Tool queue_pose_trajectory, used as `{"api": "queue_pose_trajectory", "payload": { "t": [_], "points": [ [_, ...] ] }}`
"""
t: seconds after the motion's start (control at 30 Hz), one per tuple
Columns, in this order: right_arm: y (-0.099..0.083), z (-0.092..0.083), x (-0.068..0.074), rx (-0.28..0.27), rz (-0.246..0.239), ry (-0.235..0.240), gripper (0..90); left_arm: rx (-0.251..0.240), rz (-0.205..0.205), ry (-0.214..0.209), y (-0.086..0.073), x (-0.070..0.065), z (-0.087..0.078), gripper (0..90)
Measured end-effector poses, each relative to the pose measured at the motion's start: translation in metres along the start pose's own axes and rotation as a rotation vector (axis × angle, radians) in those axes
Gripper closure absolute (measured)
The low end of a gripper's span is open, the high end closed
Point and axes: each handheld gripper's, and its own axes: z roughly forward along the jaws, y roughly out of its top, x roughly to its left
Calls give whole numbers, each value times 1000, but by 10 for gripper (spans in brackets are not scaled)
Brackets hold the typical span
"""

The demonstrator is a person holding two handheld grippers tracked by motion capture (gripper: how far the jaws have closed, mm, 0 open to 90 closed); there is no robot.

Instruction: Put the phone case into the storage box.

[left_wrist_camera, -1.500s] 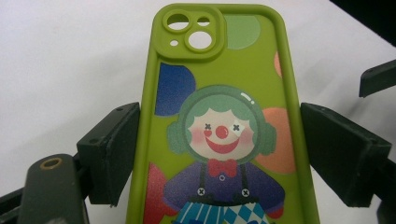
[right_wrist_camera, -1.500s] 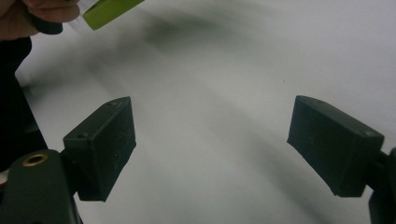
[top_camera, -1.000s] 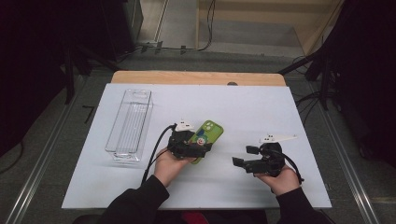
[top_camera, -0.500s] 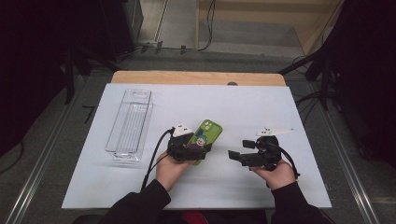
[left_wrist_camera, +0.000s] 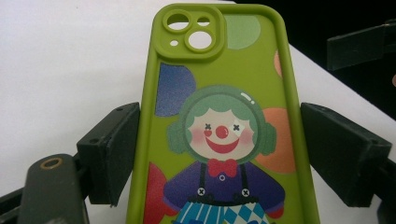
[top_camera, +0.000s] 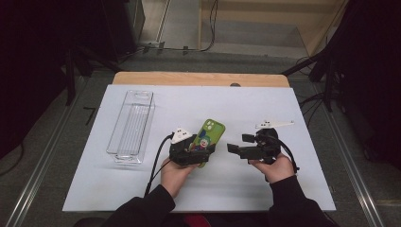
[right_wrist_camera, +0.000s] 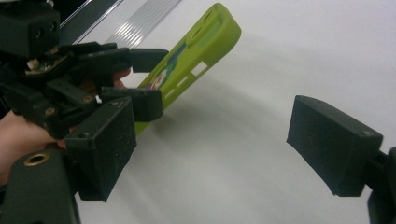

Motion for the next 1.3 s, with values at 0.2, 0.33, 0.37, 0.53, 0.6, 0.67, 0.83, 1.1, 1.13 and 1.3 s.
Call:
{"api": "queue_pose_trajectory", "payload": {
  "t": [0.2, 0.33, 0.37, 0.53, 0.6, 0.67, 0.83, 1.1, 1.13, 1.3],
  "points": [
    [8, 6, 4, -10, 20, -19, 139, -30, 36, 27, -2, -5, -1, 165],
    [12, 8, 4, -24, 44, 0, 139, -47, 24, 31, -4, -5, -2, 165],
    [13, 9, 4, -26, 52, 0, 139, -52, 15, 20, -5, -5, -2, 165],
    [18, 12, 3, -30, 71, 8, 139, -54, 9, -1, -8, -6, 0, 165],
    [20, 14, 3, -34, 80, 10, 139, -61, 15, 5, -9, -8, 0, 165],
    [23, 16, 2, -28, 91, 17, 182, -57, 13, 3, -9, -9, 0, 165],
    [27, 22, 1, -25, 111, 30, 203, -69, 22, 18, -10, -12, -1, 165],
    [32, 33, -1, -15, 148, 52, 220, -79, 15, 26, -11, -13, -2, 165],
    [33, 34, -1, -13, 151, 53, 221, -78, 14, 21, -11, -12, -2, 165],
    [35, 39, -4, -8, 162, 50, 236, -72, 23, 30, -12, -11, -1, 165]
  ]
}}
